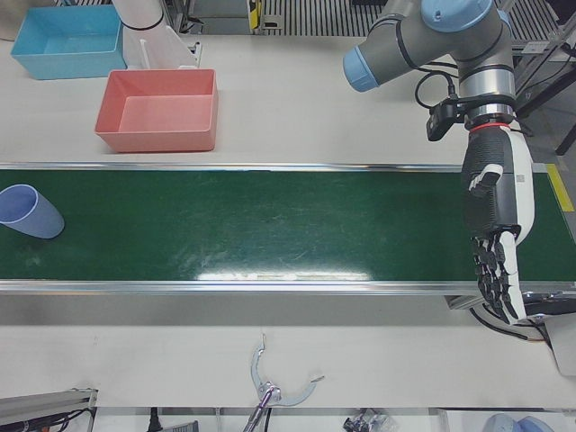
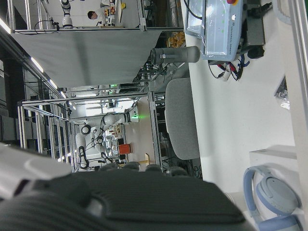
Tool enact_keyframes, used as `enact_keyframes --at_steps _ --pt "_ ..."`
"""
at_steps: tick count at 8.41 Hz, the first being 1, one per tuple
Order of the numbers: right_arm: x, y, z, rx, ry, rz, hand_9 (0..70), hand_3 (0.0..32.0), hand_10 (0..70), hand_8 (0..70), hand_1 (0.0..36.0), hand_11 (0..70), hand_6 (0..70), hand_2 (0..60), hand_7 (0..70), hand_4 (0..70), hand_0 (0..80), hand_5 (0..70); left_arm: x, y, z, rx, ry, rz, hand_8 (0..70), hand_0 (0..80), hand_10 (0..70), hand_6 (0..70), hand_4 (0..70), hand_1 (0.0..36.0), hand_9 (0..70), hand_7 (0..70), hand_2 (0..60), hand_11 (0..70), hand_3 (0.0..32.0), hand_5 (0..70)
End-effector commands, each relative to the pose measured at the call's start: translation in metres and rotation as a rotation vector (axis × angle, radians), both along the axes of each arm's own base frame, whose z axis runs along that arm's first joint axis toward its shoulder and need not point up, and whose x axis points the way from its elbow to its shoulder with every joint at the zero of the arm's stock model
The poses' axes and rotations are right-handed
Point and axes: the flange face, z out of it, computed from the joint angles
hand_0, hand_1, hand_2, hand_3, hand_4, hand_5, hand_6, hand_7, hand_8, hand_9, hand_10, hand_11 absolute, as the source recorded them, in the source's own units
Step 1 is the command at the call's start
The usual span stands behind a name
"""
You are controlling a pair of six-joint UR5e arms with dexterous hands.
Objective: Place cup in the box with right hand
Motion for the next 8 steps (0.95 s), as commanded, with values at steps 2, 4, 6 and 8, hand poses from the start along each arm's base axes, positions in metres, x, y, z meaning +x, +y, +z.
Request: enact_keyframes --at_steps 2,4,6,8 --pt "0.000 0.003 -0.002 0.005 -0.001 -0.001 43.4 0.0 28.0 36.0 36.0 44.1 17.0 19.8 56.8 11.3 80.0 20.6 0.001 0.000 0.000 0.000 0.000 0.003 0.0 0.0 0.0 0.0 0.0 0.0 0.0 0.0 0.0 0.0 0.0 0.0" --pt "-0.002 0.003 0.002 0.011 -0.004 -0.006 43.2 0.0 28.3 35.8 36.0 44.5 16.8 19.6 55.9 12.2 80.0 20.8 0.000 0.000 0.001 0.001 0.000 0.001 0.0 0.0 0.0 0.0 0.0 0.0 0.0 0.0 0.0 0.0 0.0 0.0" --pt "0.002 0.004 -0.011 0.041 -0.009 0.003 43.0 1.2 28.8 36.0 36.0 45.1 16.4 16.1 54.2 10.5 80.0 20.7 0.000 0.000 0.001 0.000 0.000 0.000 0.0 0.0 0.0 0.0 0.0 0.0 0.0 0.0 0.0 0.0 0.0 0.0" --pt "0.012 0.010 -0.035 0.092 -0.073 0.014 43.9 0.4 26.8 37.2 36.0 42.7 17.4 19.4 59.9 6.9 80.0 21.1 0.000 0.000 0.000 0.000 0.000 0.001 0.0 0.0 0.0 0.0 0.0 0.0 0.0 0.0 0.0 0.0 0.0 0.0"
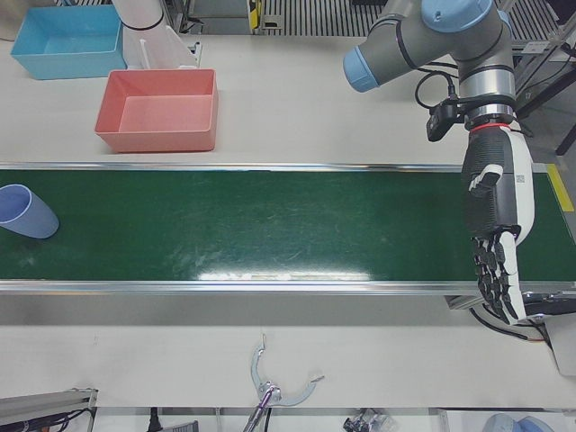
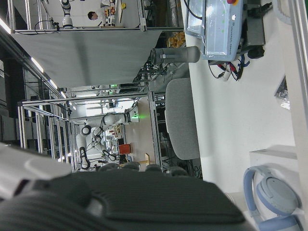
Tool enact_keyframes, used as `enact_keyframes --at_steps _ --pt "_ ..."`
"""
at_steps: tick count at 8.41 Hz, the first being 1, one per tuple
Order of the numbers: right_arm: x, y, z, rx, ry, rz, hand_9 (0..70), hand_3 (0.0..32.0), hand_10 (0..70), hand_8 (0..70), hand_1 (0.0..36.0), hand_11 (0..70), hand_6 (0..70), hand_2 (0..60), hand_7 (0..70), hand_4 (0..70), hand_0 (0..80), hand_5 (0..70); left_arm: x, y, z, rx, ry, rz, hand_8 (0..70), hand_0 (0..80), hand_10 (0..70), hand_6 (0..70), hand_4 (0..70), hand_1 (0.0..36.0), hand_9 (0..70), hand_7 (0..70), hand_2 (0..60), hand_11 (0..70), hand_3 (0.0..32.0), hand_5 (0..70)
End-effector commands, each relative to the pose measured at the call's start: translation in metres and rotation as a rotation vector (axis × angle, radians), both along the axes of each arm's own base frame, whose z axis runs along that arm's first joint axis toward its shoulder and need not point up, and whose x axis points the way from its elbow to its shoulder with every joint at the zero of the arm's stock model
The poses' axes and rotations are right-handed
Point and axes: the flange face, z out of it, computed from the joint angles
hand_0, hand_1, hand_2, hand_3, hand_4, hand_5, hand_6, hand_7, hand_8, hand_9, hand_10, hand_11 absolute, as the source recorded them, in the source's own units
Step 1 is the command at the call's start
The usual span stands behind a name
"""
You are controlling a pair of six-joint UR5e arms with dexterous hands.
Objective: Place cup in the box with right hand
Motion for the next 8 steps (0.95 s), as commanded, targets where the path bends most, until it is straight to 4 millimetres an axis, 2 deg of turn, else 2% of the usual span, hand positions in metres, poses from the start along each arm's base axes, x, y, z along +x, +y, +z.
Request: enact_keyframes --at_steps 1,2,3,4,5,6,7,8 --pt "0.004 0.004 -0.027 0.058 -0.051 -0.002 44.2 0.0 25.0 37.4 36.0 40.3 17.8 22.6 61.5 8.3 80.0 20.8 0.000 0.000 0.000 -0.001 0.000 -0.001 0.0 0.0 0.0 0.0 0.0 0.0 0.0 0.0 0.0 0.0 0.0 0.0" --pt "-0.009 -0.003 -0.030 0.065 -0.036 -0.023 44.2 0.0 25.2 37.2 36.0 40.5 18.0 23.4 62.6 10.5 80.0 20.7 0.000 0.000 0.000 0.001 0.000 0.001 0.0 0.0 0.0 0.0 0.0 0.0 0.0 0.0 0.0 0.0 0.0 0.0" --pt "-0.012 -0.007 -0.037 0.080 -0.025 -0.031 45.6 0.0 25.7 37.7 36.0 41.1 18.9 26.3 67.0 17.0 80.0 20.6 0.000 0.000 0.000 -0.001 0.000 -0.001 0.0 0.0 0.0 0.0 0.0 0.0 0.0 0.0 0.0 0.0 0.0 0.0" --pt "-0.014 -0.008 -0.037 0.082 -0.026 -0.039 46.0 0.0 26.2 38.0 36.0 41.6 19.0 25.4 67.2 16.8 80.0 20.5 0.001 0.000 0.000 -0.001 0.000 0.002 0.0 0.0 0.0 0.0 0.0 0.0 0.0 0.0 0.0 0.0 0.0 0.0" --pt "-0.025 -0.011 -0.037 0.080 -0.029 -0.065 45.4 0.0 26.0 37.8 36.0 41.4 18.4 22.6 65.0 13.1 80.0 20.6 0.001 0.000 0.000 -0.001 0.000 0.003 0.0 0.0 0.0 0.0 0.0 0.0 0.0 0.0 0.0 0.0 0.0 0.0" --pt "-0.045 -0.017 -0.037 0.082 -0.030 -0.107 44.3 0.0 24.7 37.0 36.0 39.8 17.5 18.4 60.5 8.5 80.0 20.3 0.001 0.000 0.001 -0.002 0.000 0.001 0.0 0.0 0.0 0.0 0.0 0.0 0.0 0.0 0.0 0.0 0.0 0.0" --pt "-0.060 -0.030 -0.032 0.073 -0.026 -0.132 42.7 0.2 24.5 36.0 36.0 39.9 16.7 20.5 55.9 2.3 80.0 21.1 0.000 0.000 -0.001 0.001 0.000 -0.001 0.0 0.0 0.0 0.0 0.0 0.0 0.0 0.0 0.0 0.0 0.0 0.0" --pt "-0.079 -0.052 -0.021 0.054 0.001 -0.133 41.7 1.2 24.3 35.3 36.0 39.7 16.3 19.6 53.8 0.0 80.0 21.2 0.001 0.000 0.000 0.001 0.000 0.002 0.0 0.0 0.0 0.0 0.0 0.0 0.0 0.0 0.0 0.0 0.0 0.0"
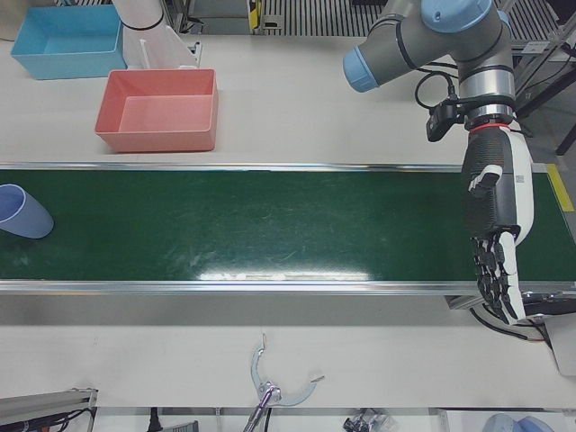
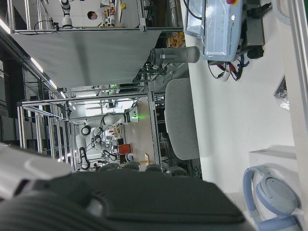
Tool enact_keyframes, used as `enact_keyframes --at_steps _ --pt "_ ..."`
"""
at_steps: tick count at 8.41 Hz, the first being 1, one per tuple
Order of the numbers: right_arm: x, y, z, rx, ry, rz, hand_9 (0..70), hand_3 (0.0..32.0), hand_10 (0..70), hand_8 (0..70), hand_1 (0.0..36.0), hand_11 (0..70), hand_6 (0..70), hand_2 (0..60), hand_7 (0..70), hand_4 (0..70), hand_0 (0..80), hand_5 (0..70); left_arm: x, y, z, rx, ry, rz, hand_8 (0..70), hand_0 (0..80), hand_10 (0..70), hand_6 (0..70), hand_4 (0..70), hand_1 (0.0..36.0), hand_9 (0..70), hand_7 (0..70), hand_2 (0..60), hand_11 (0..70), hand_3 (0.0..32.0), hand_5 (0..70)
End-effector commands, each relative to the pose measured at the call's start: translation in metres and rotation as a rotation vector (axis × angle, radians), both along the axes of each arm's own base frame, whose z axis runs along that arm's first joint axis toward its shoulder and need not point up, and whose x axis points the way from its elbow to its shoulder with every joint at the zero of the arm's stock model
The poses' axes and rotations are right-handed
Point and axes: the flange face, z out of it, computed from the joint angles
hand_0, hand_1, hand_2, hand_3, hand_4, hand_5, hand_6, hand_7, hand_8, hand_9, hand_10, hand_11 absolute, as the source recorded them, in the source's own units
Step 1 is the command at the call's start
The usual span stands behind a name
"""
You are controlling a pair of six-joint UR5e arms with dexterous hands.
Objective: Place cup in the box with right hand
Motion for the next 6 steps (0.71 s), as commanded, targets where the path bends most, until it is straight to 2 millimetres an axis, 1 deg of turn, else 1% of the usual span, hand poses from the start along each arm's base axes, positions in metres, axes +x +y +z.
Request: enact_keyframes --at_steps 1,2,3,4,5,6 --pt "-0.070 -0.045 0.019 -0.036 0.003 0.014 41.6 2.2 25.0 35.3 36.0 40.5 16.0 17.5 52.8 0.0 80.0 21.0 0.000 0.000 0.000 0.000 0.000 0.002 0.0 0.0 0.0 0.0 0.0 0.0 0.0 0.0 0.0 0.0 0.0 0.0" --pt "-0.098 -0.049 0.017 -0.039 -0.020 0.031 40.9 3.6 25.5 34.9 36.0 40.9 15.6 13.0 51.2 0.0 80.0 20.4 0.000 0.000 -0.001 0.000 0.000 0.000 0.0 0.0 0.0 0.0 0.0 0.0 0.0 0.0 0.0 0.0 0.0 0.0" --pt "-0.128 -0.060 0.010 -0.025 -0.019 -0.012 40.4 2.6 24.4 34.3 34.6 38.7 15.1 0.1 52.0 0.0 80.0 17.8 0.000 0.000 -0.001 0.001 0.000 0.000 0.0 0.0 0.0 0.0 0.0 0.0 0.0 0.0 0.0 0.0 0.0 0.0" --pt "-0.166 -0.087 0.026 -0.061 -0.007 -0.060 40.2 0.0 20.8 33.1 26.9 32.4 15.2 0.0 56.8 9.9 72.6 14.5 0.000 0.000 -0.001 0.001 0.000 0.000 0.0 0.0 0.0 0.0 0.0 0.0 0.0 0.0 0.0 0.0 0.0 0.0" --pt "-0.208 -0.110 0.032 -0.079 0.003 -0.108 40.5 0.0 19.9 33.0 25.3 30.8 15.6 0.8 60.2 15.6 64.5 13.6 0.000 0.001 -0.001 0.000 0.000 0.000 0.0 0.0 0.0 0.0 0.0 0.0 0.0 0.0 0.0 0.0 0.0 0.0" --pt "-0.239 -0.128 0.021 -0.068 -0.004 -0.132 39.5 0.0 18.9 32.5 24.4 29.2 15.2 2.2 59.1 16.2 62.5 13.0 0.000 0.000 -0.002 0.001 0.000 0.000 0.0 0.0 0.0 0.0 0.0 0.0 0.0 0.0 0.0 0.0 0.0 0.0"
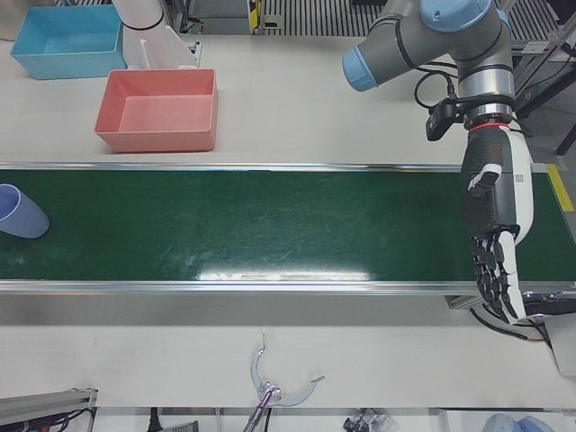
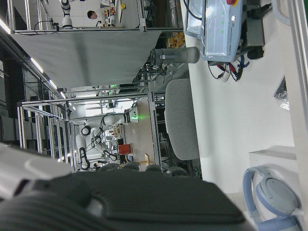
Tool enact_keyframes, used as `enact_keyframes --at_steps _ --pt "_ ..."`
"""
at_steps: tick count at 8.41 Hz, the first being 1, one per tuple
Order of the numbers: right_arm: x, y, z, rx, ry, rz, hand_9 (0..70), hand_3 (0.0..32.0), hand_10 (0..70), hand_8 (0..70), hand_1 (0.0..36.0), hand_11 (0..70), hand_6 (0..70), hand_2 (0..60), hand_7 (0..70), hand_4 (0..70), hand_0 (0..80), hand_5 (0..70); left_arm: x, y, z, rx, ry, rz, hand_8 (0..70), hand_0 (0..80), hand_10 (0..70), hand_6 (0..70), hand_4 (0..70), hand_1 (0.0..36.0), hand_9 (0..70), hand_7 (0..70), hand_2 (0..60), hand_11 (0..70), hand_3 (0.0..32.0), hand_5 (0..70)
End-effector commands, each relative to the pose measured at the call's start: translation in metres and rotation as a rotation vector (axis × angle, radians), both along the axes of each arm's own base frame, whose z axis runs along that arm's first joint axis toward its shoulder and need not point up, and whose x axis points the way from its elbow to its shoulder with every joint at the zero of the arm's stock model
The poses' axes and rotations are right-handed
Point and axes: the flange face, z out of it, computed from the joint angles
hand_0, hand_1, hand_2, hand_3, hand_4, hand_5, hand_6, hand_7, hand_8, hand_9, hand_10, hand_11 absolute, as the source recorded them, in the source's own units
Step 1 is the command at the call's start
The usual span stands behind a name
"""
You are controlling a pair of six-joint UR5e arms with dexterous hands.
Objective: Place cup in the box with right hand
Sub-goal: 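Raise the right hand over the belt beyond the blue cup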
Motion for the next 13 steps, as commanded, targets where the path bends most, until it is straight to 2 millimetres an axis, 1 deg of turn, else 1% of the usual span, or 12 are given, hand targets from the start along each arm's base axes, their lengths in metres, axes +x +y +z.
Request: enact_keyframes --at_steps 1,2,3,4,5,6,7,8,9,10,11,13 --pt "-0.090 -0.041 -0.013 -0.001 -0.011 -0.061 37.9 0.0 18.3 31.7 23.7 28.3 14.3 2.0 56.2 14.4 61.3 12.8 0.000 -0.001 -0.001 0.002 0.000 0.000 0.0 0.0 0.0 0.0 0.0 0.0 0.0 0.0 0.0 0.0 0.0 0.0" --pt "-0.092 -0.045 -0.022 0.012 -0.019 -0.055 36.9 1.2 18.1 30.8 22.5 27.9 13.6 2.0 54.4 13.7 59.6 12.3 0.000 -0.001 0.000 0.001 0.000 0.000 0.0 0.0 0.0 0.0 0.0 0.0 0.0 0.0 0.0 0.0 0.0 0.0" --pt "-0.091 -0.045 -0.026 0.016 -0.021 -0.053 36.4 2.0 17.4 30.0 22.4 26.8 13.4 2.6 54.9 15.5 59.6 11.9 0.000 0.000 0.000 -0.001 0.000 0.000 0.0 0.0 0.0 0.0 0.0 0.0 0.0 0.0 0.0 0.0 0.0 0.0" --pt "-0.103 -0.035 -0.036 0.033 -0.032 -0.077 36.8 1.2 17.0 29.5 23.3 26.3 13.8 4.1 57.5 18.9 60.4 11.8 0.000 0.000 0.000 0.001 0.000 0.000 0.0 0.0 0.0 0.0 0.0 0.0 0.0 0.0 0.0 0.0 0.0 0.0" --pt "-0.125 -0.024 -0.042 0.036 -0.049 -0.076 37.0 0.8 16.7 29.4 23.6 25.9 14.1 4.7 58.9 20.0 60.9 11.8 0.000 0.000 0.002 -0.002 0.000 0.001 0.0 0.0 0.0 0.0 0.0 0.0 0.0 0.0 0.0 0.0 0.0 0.0" --pt "-0.154 -0.012 -0.040 0.026 -0.057 -0.078 36.2 2.6 15.9 28.8 23.1 24.7 13.7 3.8 58.1 17.9 60.3 11.6 0.000 -0.001 0.000 0.002 0.000 0.000 0.0 0.0 0.0 0.0 0.0 0.0 0.0 0.0 0.0 0.0 0.0 0.0" --pt "-0.176 -0.003 -0.038 0.019 -0.047 -0.080 35.8 4.4 15.4 28.4 20.5 23.8 13.3 1.3 57.3 16.0 58.3 11.0 0.000 0.000 0.000 0.001 0.000 0.000 0.0 0.0 0.0 0.0 0.0 0.0 0.0 0.0 0.0 0.0 0.0 0.0" --pt "-0.190 0.003 -0.042 0.021 -0.050 -0.070 36.2 2.8 15.3 28.3 16.8 23.3 13.4 0.0 58.2 17.2 55.5 10.0 -0.001 0.000 0.000 0.001 0.000 -0.002 0.0 0.0 0.0 0.0 0.0 0.0 0.0 0.0 0.0 0.0 0.0 0.0" --pt "-0.192 0.003 -0.047 0.026 -0.055 -0.062 36.4 2.4 15.9 28.3 15.7 24.1 13.5 0.0 58.5 16.4 54.3 9.8 0.000 0.000 0.000 0.001 0.000 0.000 0.0 0.0 0.0 0.0 0.0 0.0 0.0 0.0 0.0 0.0 0.0 0.0" --pt "-0.191 0.003 -0.051 0.032 -0.059 -0.062 36.8 1.8 16.0 28.4 14.0 24.0 13.6 0.0 59.4 18.0 53.0 9.3 0.000 0.000 0.000 -0.001 0.000 0.000 0.0 0.0 0.0 0.0 0.0 0.0 0.0 0.0 0.0 0.0 0.0 0.0" --pt "-0.192 0.003 -0.055 0.037 -0.055 -0.057 37.5 1.0 15.5 28.5 14.2 23.3 14.0 0.0 61.6 20.8 53.1 9.1 -0.001 0.000 0.000 0.001 0.000 0.000 0.0 0.0 0.0 0.0 0.0 0.0 0.0 0.0 0.0 0.0 0.0 0.0" --pt "-0.199 -0.010 -0.081 0.073 0.006 0.013 39.2 0.0 14.9 28.8 16.9 22.4 15.1 0.0 67.5 26.8 55.3 9.3 0.000 0.000 0.000 0.001 0.000 0.000 0.0 0.0 0.0 0.0 0.0 0.0 0.0 0.0 0.0 0.0 0.0 0.0"
